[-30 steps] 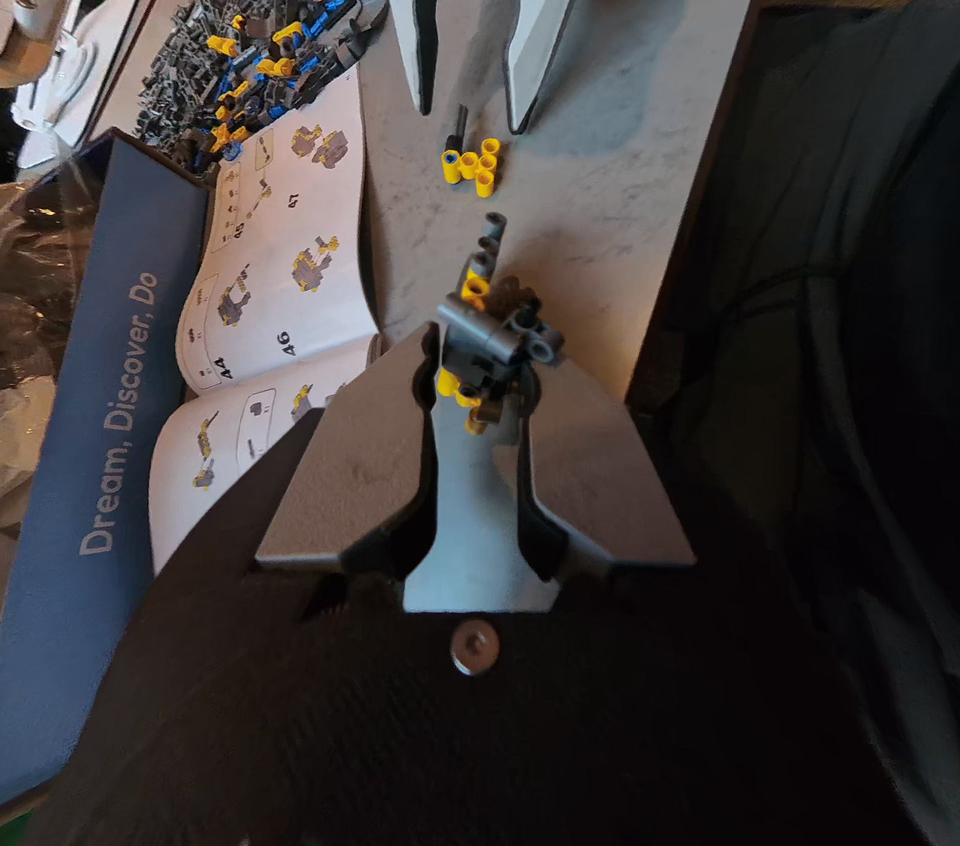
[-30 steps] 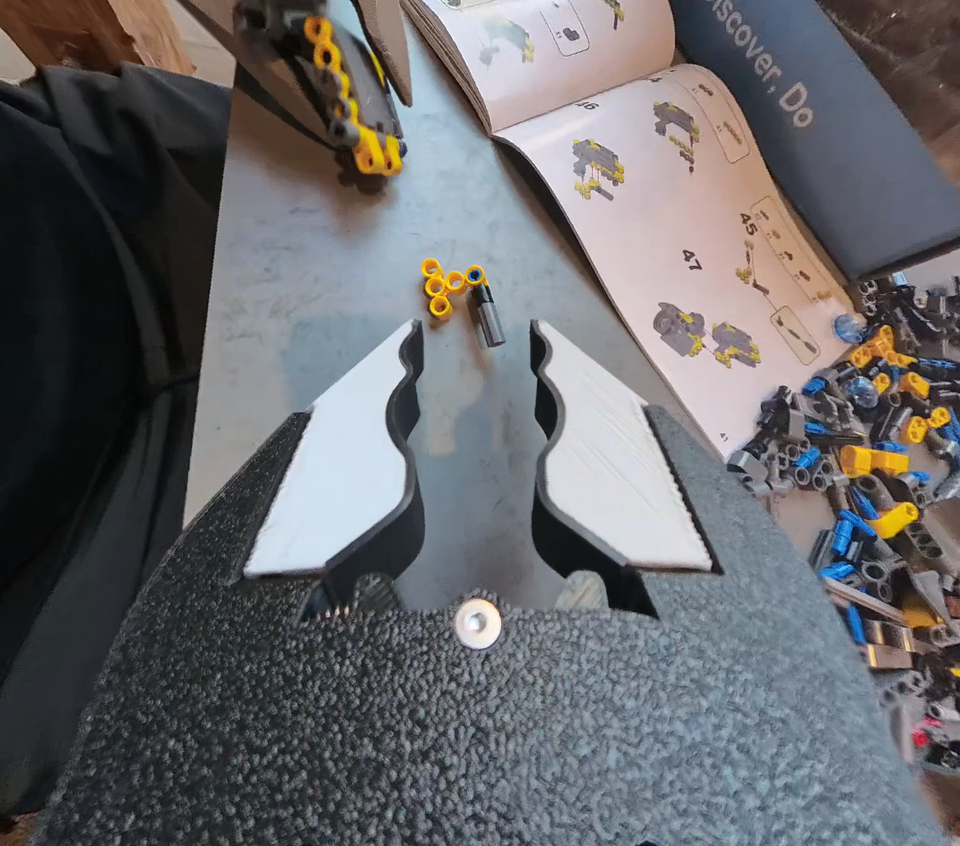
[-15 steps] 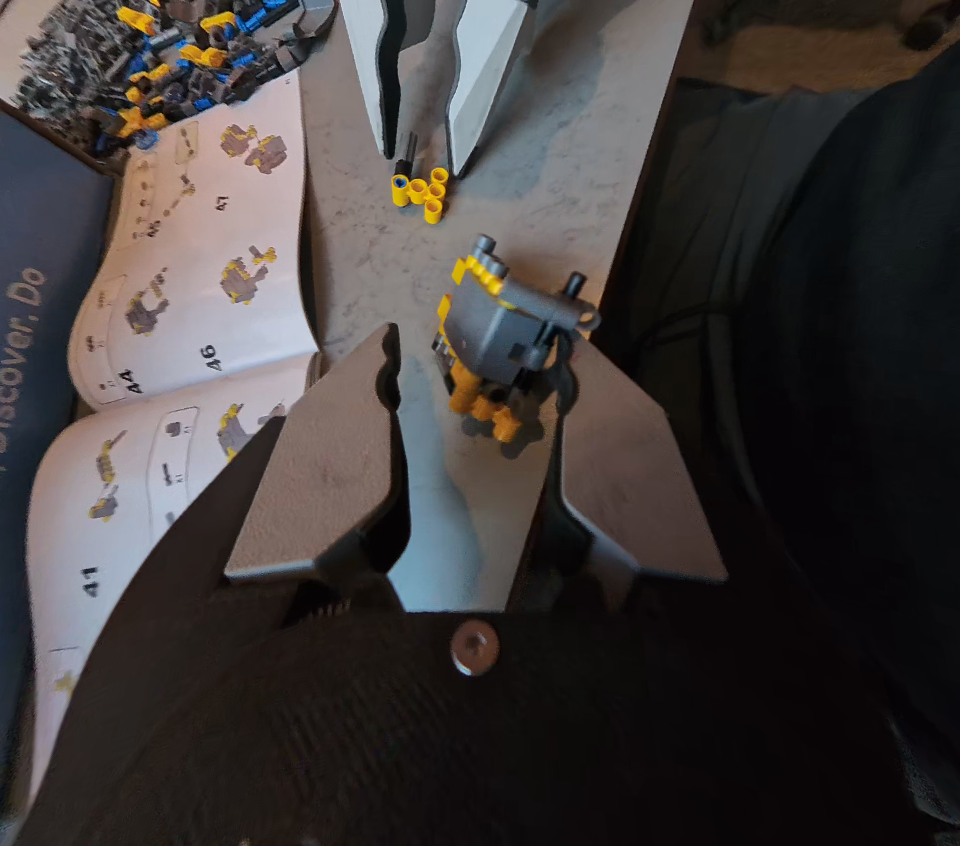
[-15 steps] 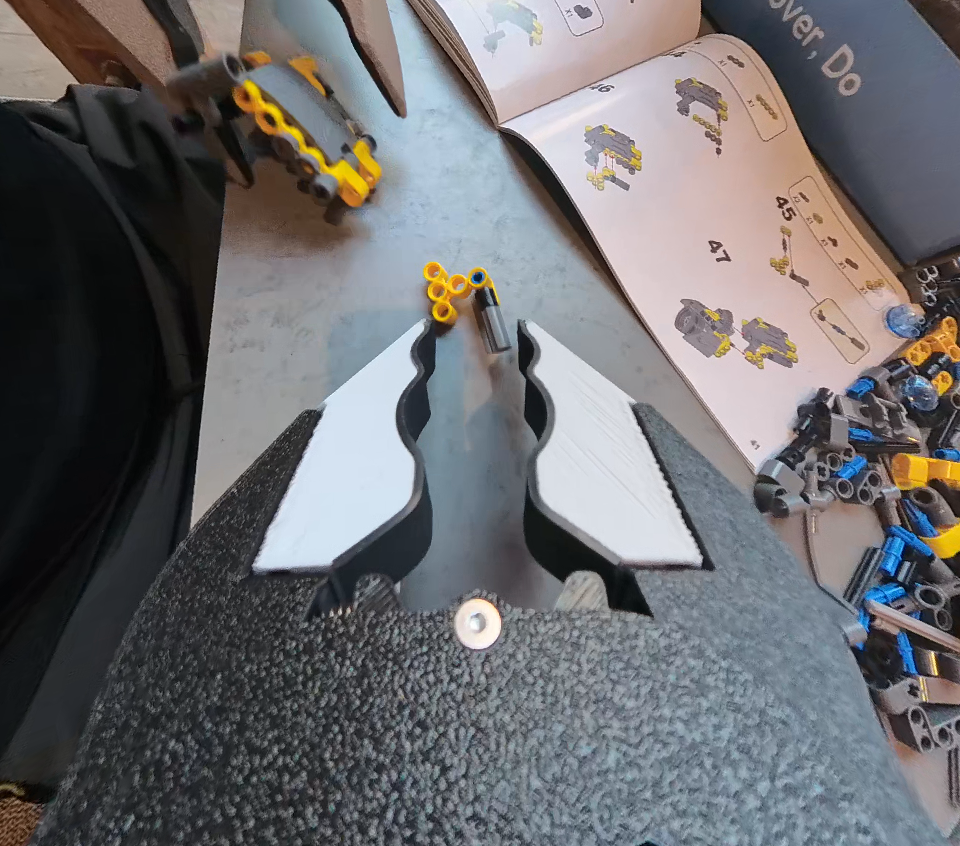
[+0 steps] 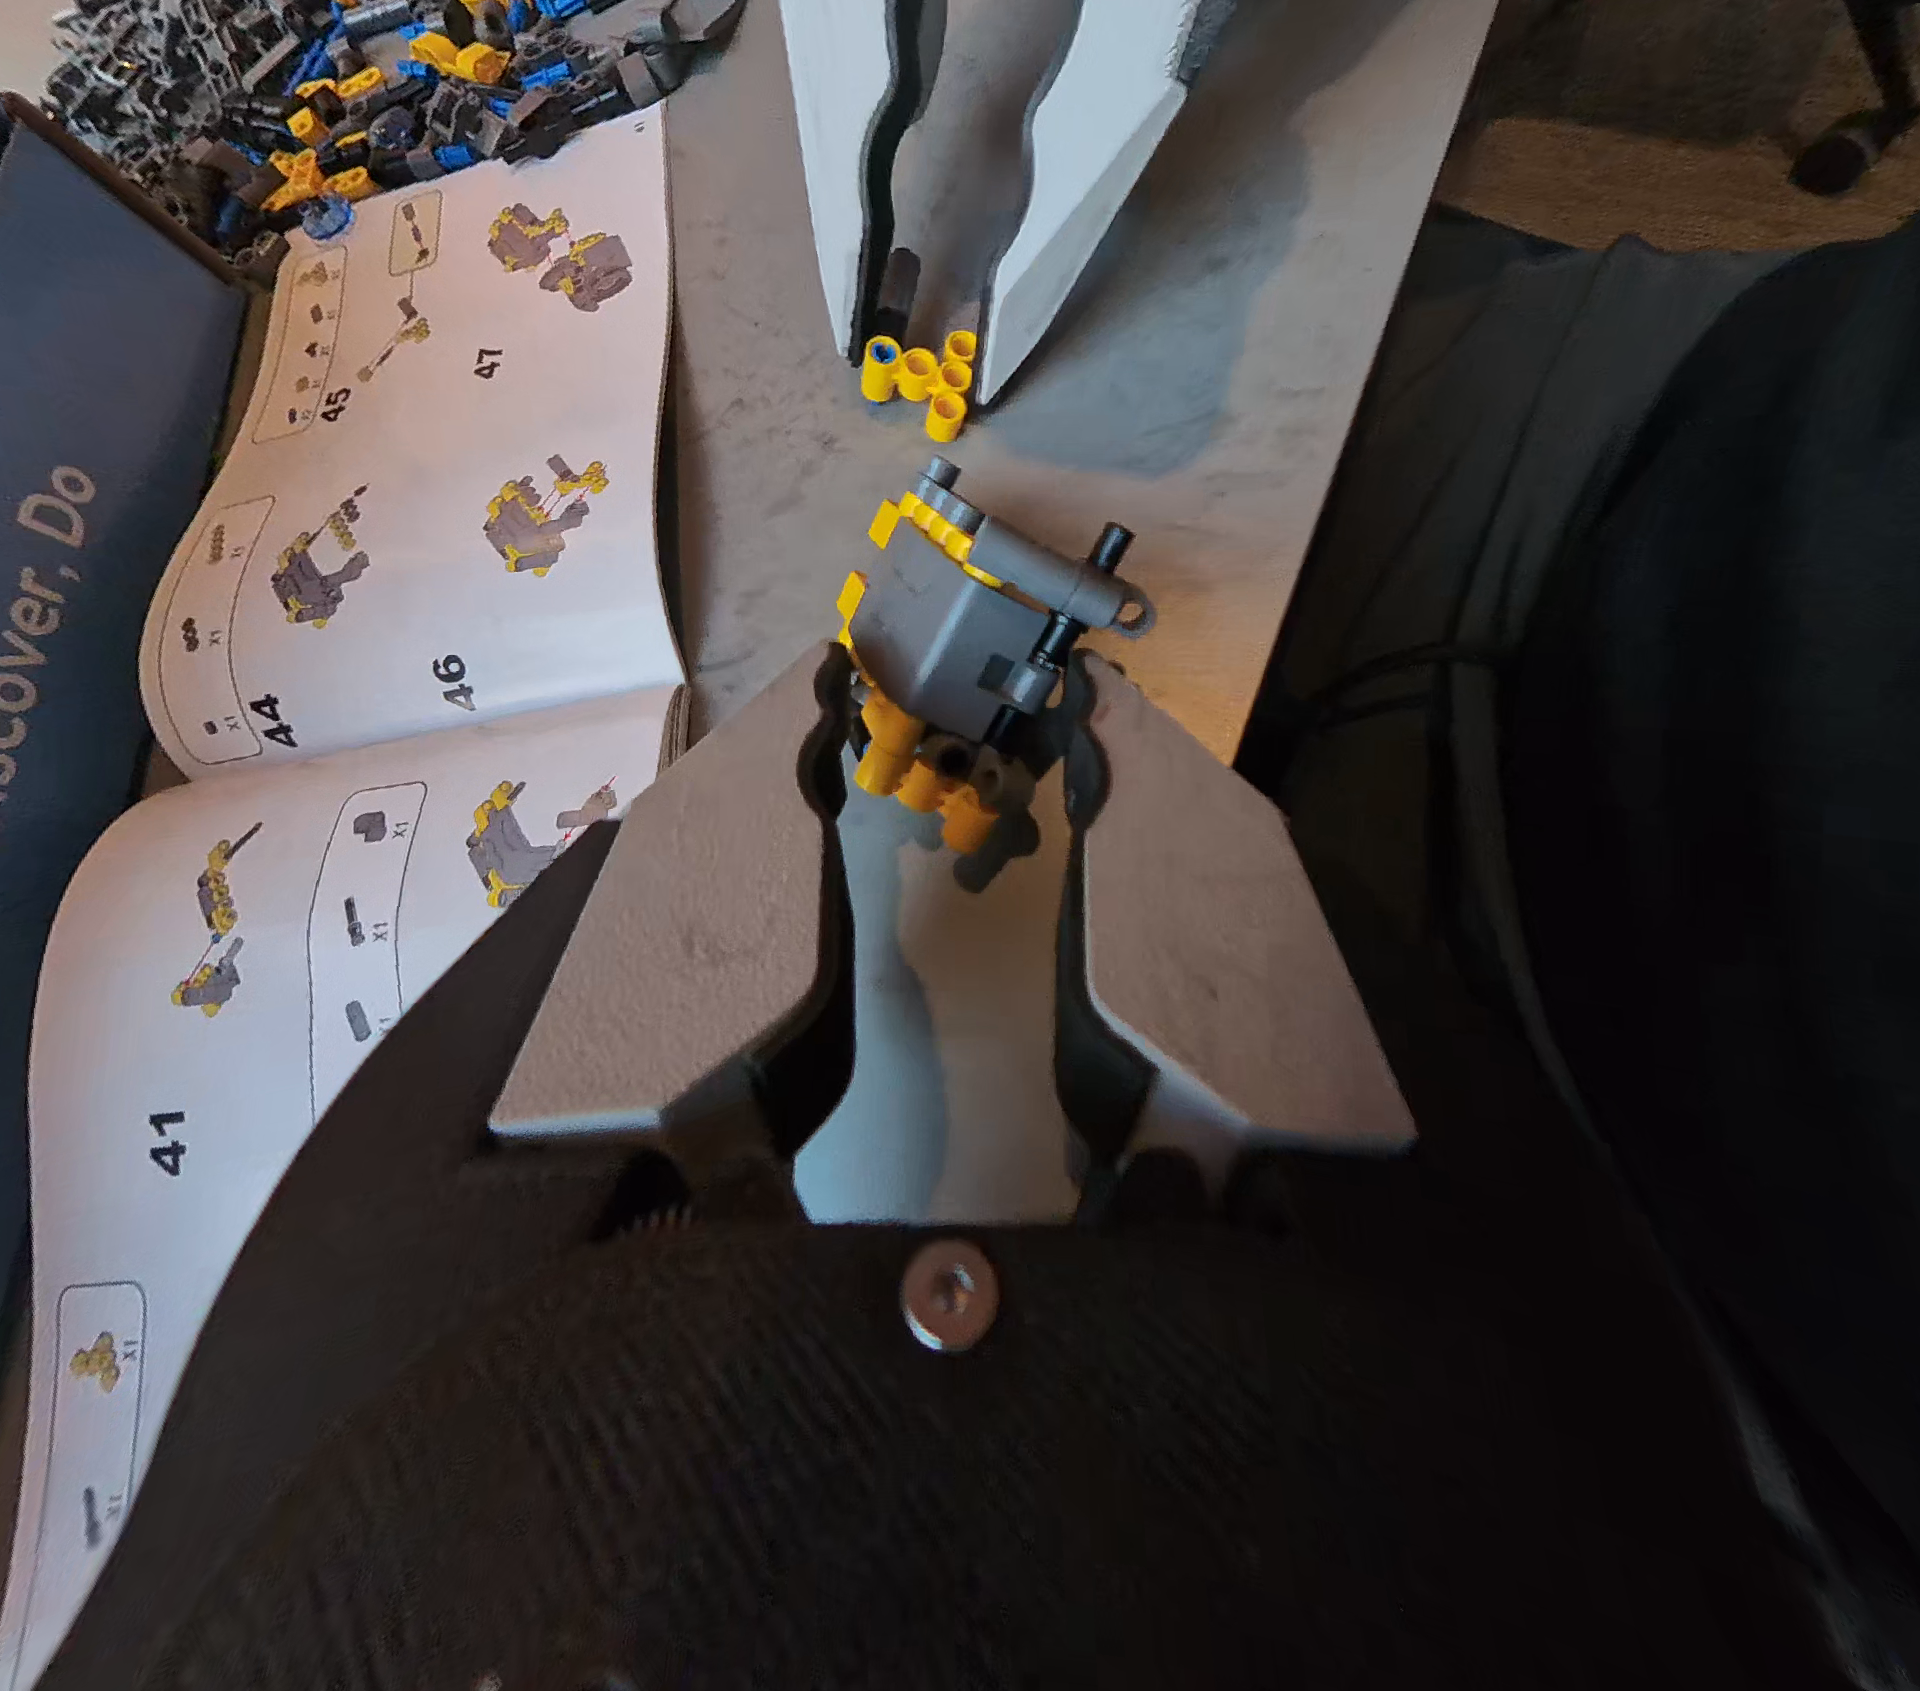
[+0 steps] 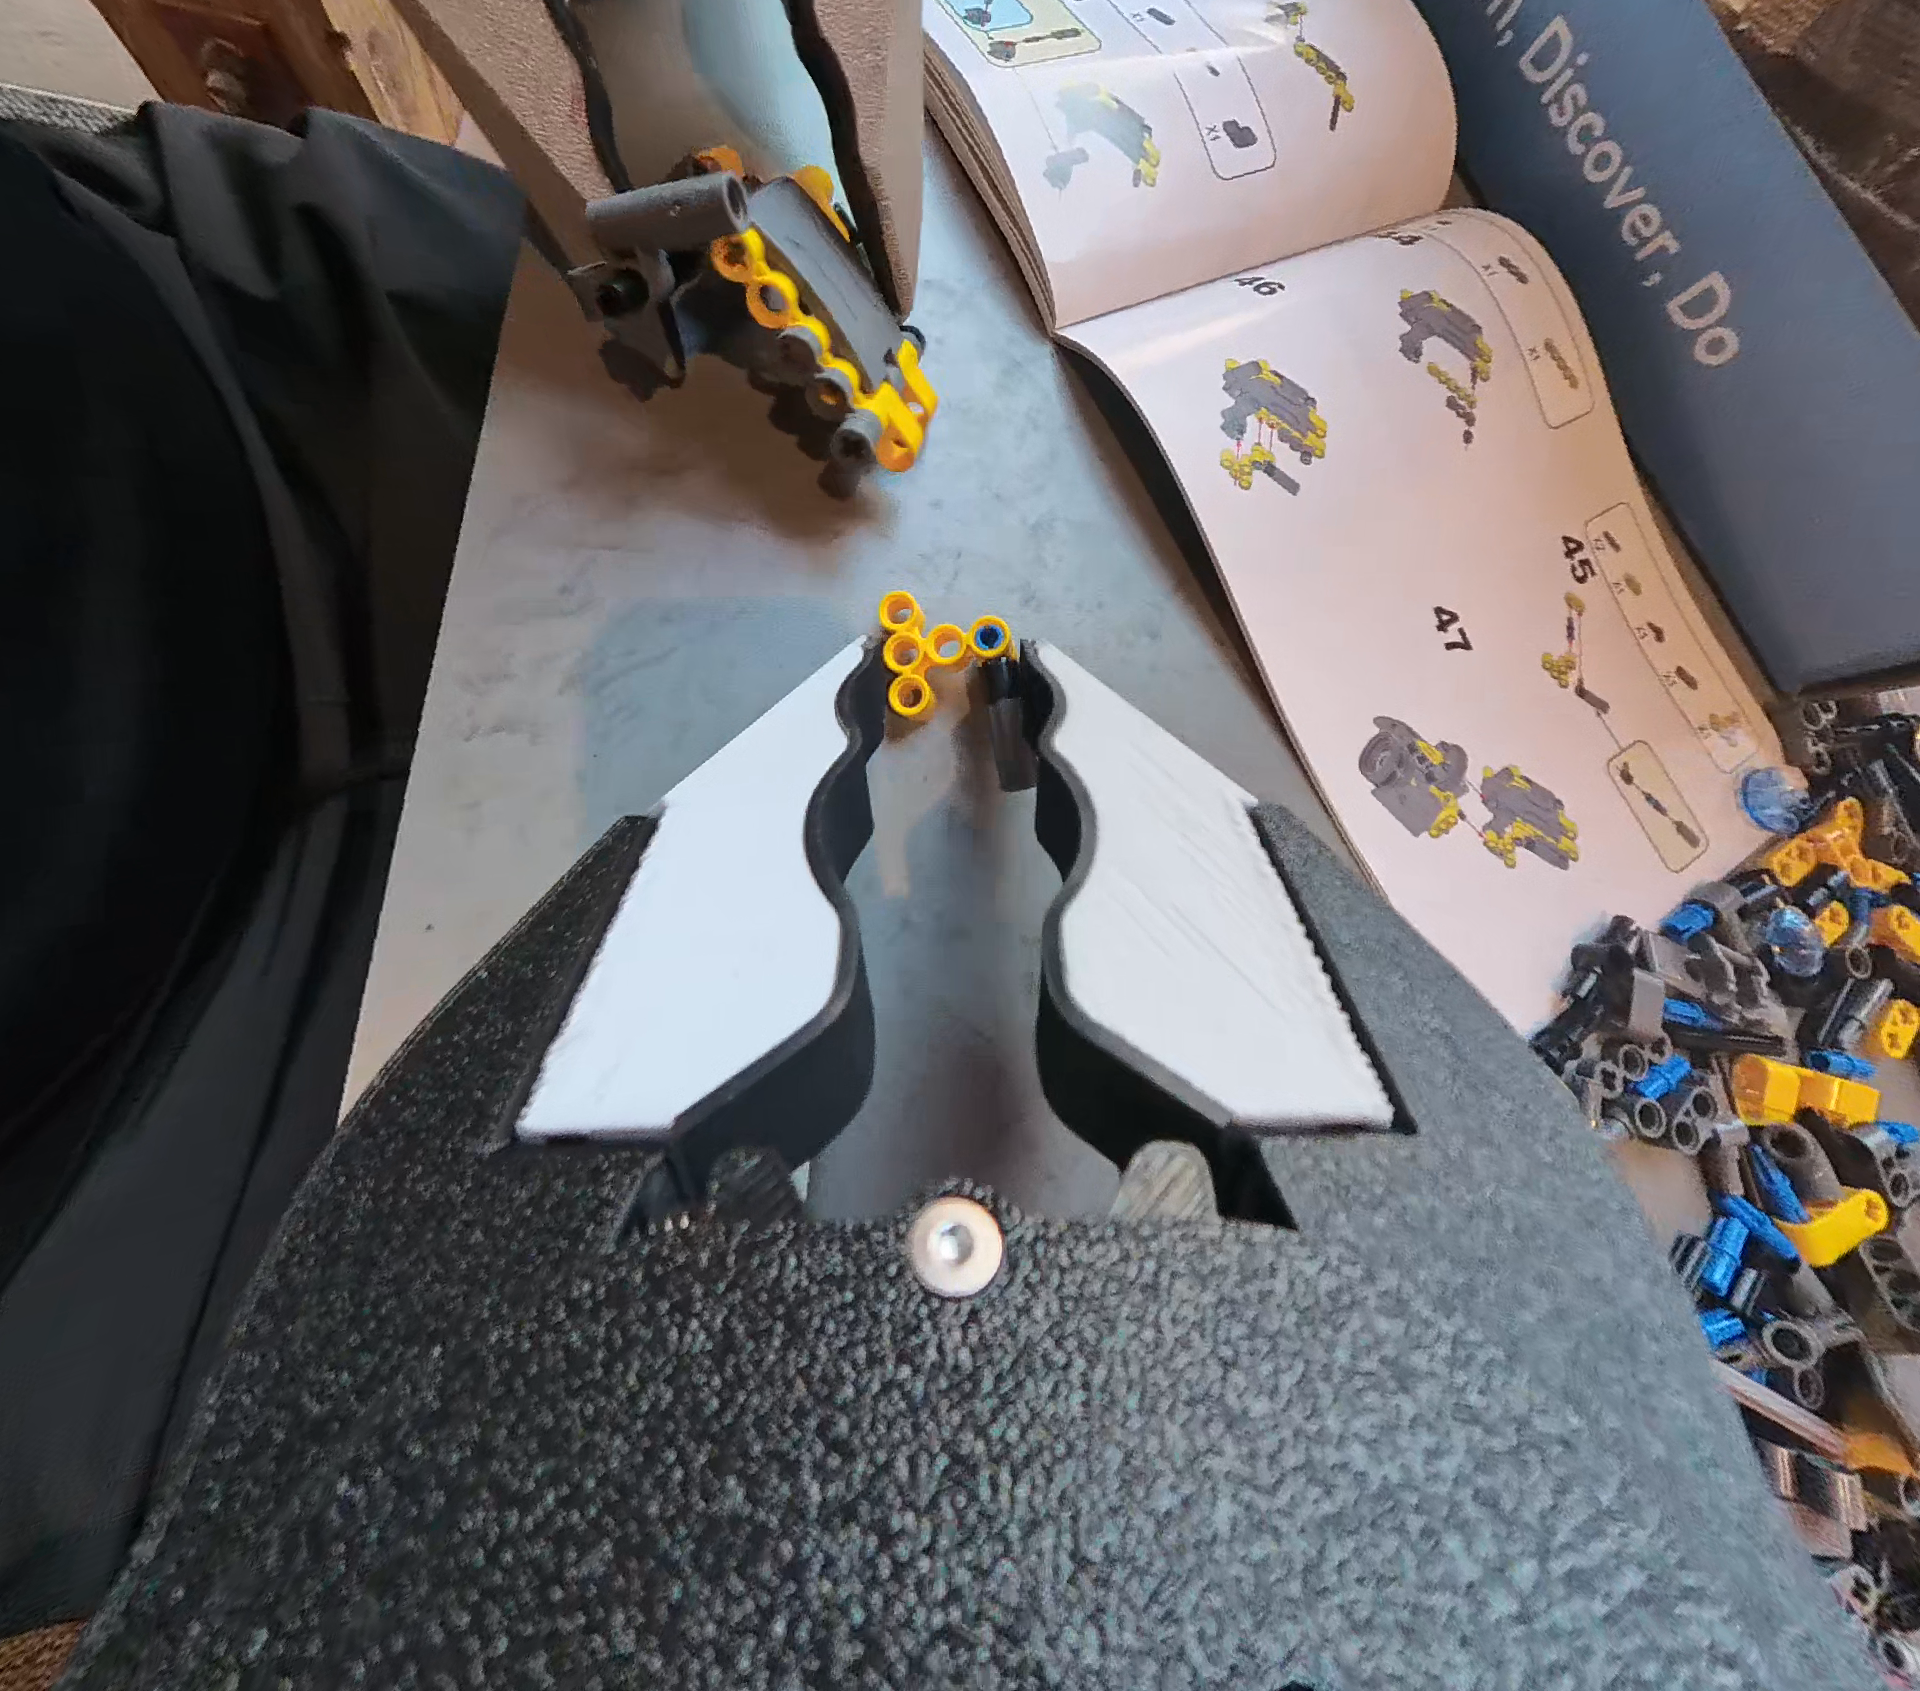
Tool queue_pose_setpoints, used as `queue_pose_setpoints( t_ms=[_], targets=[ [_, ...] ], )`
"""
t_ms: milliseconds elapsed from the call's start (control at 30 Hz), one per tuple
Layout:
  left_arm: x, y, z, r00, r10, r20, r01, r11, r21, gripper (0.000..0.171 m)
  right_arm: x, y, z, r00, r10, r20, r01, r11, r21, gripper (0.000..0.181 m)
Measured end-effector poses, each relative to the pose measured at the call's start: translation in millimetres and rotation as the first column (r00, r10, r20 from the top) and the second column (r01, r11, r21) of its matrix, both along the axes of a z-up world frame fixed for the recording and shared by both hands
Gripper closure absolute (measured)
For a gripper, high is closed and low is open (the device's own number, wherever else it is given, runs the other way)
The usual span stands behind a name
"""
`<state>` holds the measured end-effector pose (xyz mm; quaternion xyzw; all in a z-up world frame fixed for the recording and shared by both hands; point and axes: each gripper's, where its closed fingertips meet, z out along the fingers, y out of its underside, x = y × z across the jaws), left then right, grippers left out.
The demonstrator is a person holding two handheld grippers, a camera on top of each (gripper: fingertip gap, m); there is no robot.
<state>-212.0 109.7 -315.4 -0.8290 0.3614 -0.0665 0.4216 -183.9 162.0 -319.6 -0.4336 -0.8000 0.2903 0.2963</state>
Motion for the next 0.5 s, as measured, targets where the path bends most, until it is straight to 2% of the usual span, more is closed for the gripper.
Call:
queue_pose_setpoints(
  t_ms=[100, 267, 500],
  targets=[
    [-1.3, 0.6, 0.6, 1.000, 0.006, 0.014, -0.006, 1.000, -0.007, 0.135, 1.7, -6.0, 7.3, 0.999, 0.037, -0.040, -0.038, 0.999, -0.035, 0.157],
    [-3.7, 1.5, 2.9, 0.998, 0.022, 0.059, -0.020, 0.999, -0.025, 0.137, 7.1, -30.5, 47.9, 0.952, 0.136, -0.275, -0.179, 0.974, -0.138, 0.157],
    [-5.9, 2.9, 3.8, 0.994, 0.040, 0.100, -0.035, 0.998, -0.052, 0.137, 1.6, -40.0, 57.7, 0.936, 0.128, -0.328, -0.192, 0.966, -0.172, 0.157]
  ],
)
